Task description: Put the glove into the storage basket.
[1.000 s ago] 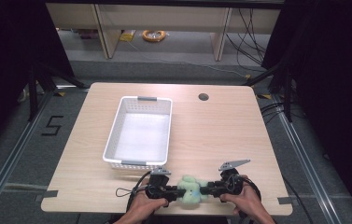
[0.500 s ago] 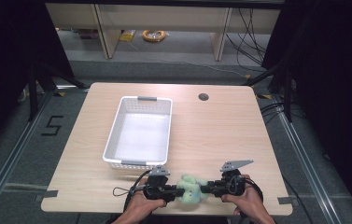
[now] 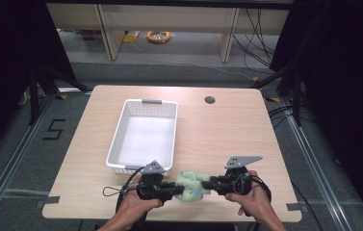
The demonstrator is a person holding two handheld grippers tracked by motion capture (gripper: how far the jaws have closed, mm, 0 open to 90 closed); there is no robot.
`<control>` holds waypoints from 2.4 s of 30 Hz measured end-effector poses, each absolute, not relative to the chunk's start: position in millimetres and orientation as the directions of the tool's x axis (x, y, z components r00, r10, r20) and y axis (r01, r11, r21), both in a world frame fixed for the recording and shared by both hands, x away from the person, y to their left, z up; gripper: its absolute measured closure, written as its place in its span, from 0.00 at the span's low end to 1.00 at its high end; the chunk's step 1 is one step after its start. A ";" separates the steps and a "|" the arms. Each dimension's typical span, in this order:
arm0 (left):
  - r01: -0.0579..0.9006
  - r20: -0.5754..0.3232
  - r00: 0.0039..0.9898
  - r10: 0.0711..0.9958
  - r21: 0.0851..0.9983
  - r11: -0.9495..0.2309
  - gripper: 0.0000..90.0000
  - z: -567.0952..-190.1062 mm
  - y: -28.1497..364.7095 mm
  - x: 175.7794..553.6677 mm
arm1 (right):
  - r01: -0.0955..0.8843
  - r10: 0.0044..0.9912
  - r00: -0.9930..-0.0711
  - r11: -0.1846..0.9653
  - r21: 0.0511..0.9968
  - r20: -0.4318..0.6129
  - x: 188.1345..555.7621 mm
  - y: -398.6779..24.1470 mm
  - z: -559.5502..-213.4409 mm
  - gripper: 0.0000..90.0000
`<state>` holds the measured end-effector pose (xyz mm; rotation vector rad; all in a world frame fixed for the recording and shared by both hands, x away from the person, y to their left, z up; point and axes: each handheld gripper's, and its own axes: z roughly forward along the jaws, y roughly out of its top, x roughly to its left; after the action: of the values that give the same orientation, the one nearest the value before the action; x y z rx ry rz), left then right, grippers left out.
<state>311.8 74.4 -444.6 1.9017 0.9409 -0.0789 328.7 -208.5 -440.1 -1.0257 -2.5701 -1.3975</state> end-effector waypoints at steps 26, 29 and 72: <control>0.697 -0.410 0.587 0.698 0.695 -0.178 0.85 -394.9 174.2 380.2 | 0.559 0.529 -0.791 0.418 0.716 0.309 408.5 -94.1 -388.1 0.83; 0.711 -0.415 0.569 0.710 0.681 -0.172 0.85 -397.3 184.8 391.7 | 0.560 0.530 -0.790 0.418 0.715 0.309 420.5 -80.9 -390.1 0.83; 0.799 -0.293 0.525 0.799 0.493 -0.344 0.79 -462.1 191.2 434.7 | 0.666 0.640 -0.723 0.545 0.510 0.260 455.1 -27.0 -454.2 0.80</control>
<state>434.7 191.2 -462.1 2.1750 1.2936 0.0000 455.1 -27.0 -454.2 -1.1519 -2.7235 -0.9269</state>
